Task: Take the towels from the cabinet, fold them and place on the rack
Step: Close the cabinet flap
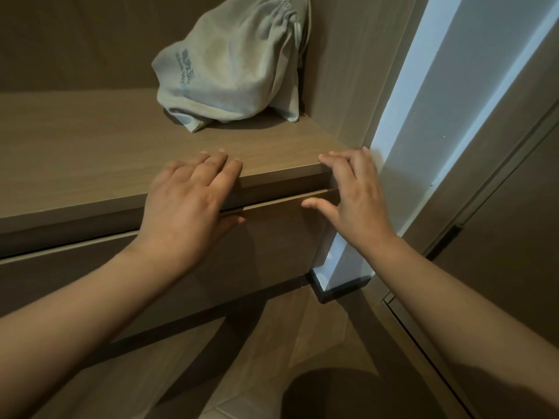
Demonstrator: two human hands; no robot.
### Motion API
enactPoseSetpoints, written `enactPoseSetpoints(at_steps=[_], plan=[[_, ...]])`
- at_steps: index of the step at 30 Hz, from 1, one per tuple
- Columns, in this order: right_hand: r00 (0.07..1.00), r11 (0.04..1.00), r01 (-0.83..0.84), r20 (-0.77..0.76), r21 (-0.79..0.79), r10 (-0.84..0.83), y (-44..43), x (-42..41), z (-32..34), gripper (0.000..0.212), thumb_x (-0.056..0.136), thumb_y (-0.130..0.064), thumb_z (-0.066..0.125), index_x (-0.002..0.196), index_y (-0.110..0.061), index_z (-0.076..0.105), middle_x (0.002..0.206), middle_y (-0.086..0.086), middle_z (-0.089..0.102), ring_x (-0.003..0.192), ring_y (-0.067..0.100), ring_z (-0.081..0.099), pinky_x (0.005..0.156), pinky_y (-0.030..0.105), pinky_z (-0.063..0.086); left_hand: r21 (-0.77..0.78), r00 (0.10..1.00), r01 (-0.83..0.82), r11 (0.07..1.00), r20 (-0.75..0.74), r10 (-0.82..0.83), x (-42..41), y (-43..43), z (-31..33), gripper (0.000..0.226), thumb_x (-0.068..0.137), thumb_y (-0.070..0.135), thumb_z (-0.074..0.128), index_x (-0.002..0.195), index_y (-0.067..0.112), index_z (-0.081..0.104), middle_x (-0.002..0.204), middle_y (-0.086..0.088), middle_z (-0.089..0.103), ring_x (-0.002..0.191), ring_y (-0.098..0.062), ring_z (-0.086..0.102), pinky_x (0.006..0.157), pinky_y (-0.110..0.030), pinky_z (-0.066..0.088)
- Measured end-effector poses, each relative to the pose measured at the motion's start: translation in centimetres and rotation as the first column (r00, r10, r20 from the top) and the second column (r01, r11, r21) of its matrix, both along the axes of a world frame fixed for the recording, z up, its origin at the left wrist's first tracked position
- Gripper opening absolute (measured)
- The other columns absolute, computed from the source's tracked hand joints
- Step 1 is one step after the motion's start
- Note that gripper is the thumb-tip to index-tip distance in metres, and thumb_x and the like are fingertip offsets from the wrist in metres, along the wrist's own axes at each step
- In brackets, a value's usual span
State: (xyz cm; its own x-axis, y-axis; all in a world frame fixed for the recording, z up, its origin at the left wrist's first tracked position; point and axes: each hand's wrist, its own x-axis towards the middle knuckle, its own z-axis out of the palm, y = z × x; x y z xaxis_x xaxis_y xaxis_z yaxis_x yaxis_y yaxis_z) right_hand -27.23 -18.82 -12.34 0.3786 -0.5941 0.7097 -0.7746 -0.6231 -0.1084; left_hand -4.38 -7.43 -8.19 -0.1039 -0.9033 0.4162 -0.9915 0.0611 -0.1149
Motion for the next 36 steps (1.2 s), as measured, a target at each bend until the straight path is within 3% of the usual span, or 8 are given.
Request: enactPoseSetpoints(at_steps=[6, 15, 20, 26, 30, 33, 36], plan=[[0.995, 0.999, 0.010, 0.103, -0.044, -0.006, -0.8, 0.5, -1.3, 0.068, 0.073, -0.042, 0.082, 0.126, -0.008, 0.057, 0.120, 0.013, 0.055, 0.119, 0.022, 0.047, 0.118, 0.048, 0.027, -0.061, 0.999, -0.035, 0.998, -0.030, 0.033, -0.3, -0.3, -0.8, 0.071, 0.077, 0.034, 0.078, 0.138, 0.009, 0.051, 0.139, -0.018, 0.053, 0.126, -0.038, 0.052, 0.099, -0.050, 0.041], [0.979, 0.999, -0.015, 0.203, -0.038, 0.023, -1.0, 1.0, -2.3, 0.068, 0.072, -0.035, 0.084, 0.127, -0.007, 0.056, 0.122, 0.014, 0.051, 0.123, 0.022, 0.044, 0.112, 0.055, 0.034, -0.133, 0.998, -0.062, 0.989, -0.012, 0.061, -0.4, -0.7, -1.7, 0.068, 0.078, 0.031, 0.076, 0.137, 0.007, 0.053, 0.138, -0.019, 0.054, 0.124, -0.038, 0.054, 0.098, -0.050, 0.041], [0.974, 0.998, -0.046, 0.218, -0.045, 0.055, -1.0, 0.8, -2.6, 0.065, 0.075, -0.035, 0.081, 0.126, -0.008, 0.053, 0.124, 0.010, 0.045, 0.123, 0.027, 0.045, 0.120, 0.042, 0.025, -0.096, 0.998, -0.060, 0.994, -0.026, 0.057, -0.3, -0.4, -1.6, 0.071, 0.082, 0.044, 0.069, 0.140, 0.008, 0.049, 0.142, -0.019, 0.050, 0.129, -0.037, 0.050, 0.100, -0.052, 0.040], [0.977, 0.999, -0.027, 0.211, 0.025, 0.021, 0.6, 1.2, -0.8, 0.057, 0.076, -0.026, 0.084, 0.120, 0.001, 0.060, 0.123, 0.013, 0.048, 0.122, 0.029, 0.048, 0.103, 0.057, 0.043, 0.125, 0.996, -0.057, 0.991, -0.062, 0.065, -0.6, 0.4, 0.4, 0.084, 0.077, 0.048, 0.068, 0.146, 0.008, 0.040, 0.150, -0.019, 0.039, 0.138, -0.036, 0.038, 0.110, -0.050, 0.030], [0.998, 0.963, -0.037, 0.050, 0.267, 0.024, 1.5, -0.1, 2.9, 0.045, 0.086, -0.029, 0.071, 0.122, -0.004, 0.063, 0.123, 0.014, 0.060, 0.121, 0.026, 0.052, 0.100, 0.045, 0.049, 0.313, 0.992, -0.065, 0.947, -0.082, 0.095, -0.8, 0.5, 2.6, 0.091, 0.077, 0.060, 0.060, 0.149, 0.013, 0.032, 0.155, -0.014, 0.031, 0.142, -0.031, 0.032, 0.112, -0.046, 0.027], [0.984, 0.860, -0.004, -0.150, 0.511, 0.094, 2.2, -1.2, 7.4, 0.048, 0.087, -0.035, 0.066, 0.128, -0.010, 0.060, 0.129, 0.007, 0.058, 0.124, 0.022, 0.052, 0.103, 0.035, 0.045, 0.478, 0.978, -0.077, 0.875, -0.133, 0.159, -0.9, 0.1, 5.6, 0.088, 0.080, 0.064, 0.057, 0.151, 0.023, 0.026, 0.159, -0.006, 0.024, 0.145, -0.024, 0.026, 0.115, -0.041, 0.024], [0.952, 0.764, 0.069, -0.272, 0.642, 0.143, 2.3, -2.2, 12.6, 0.047, 0.088, -0.034, 0.070, 0.127, -0.011, 0.061, 0.129, 0.006, 0.061, 0.121, 0.023, 0.055, 0.098, 0.033, 0.046, 0.639, 0.936, -0.019, 0.769, -0.259, 0.238, -1.0, -1.0, 9.7, 0.070, 0.081, 0.055, 0.064, 0.142, 0.026, 0.042, 0.151, -0.005, 0.037, 0.136, -0.024, 0.038, 0.111, -0.037, 0.035]])
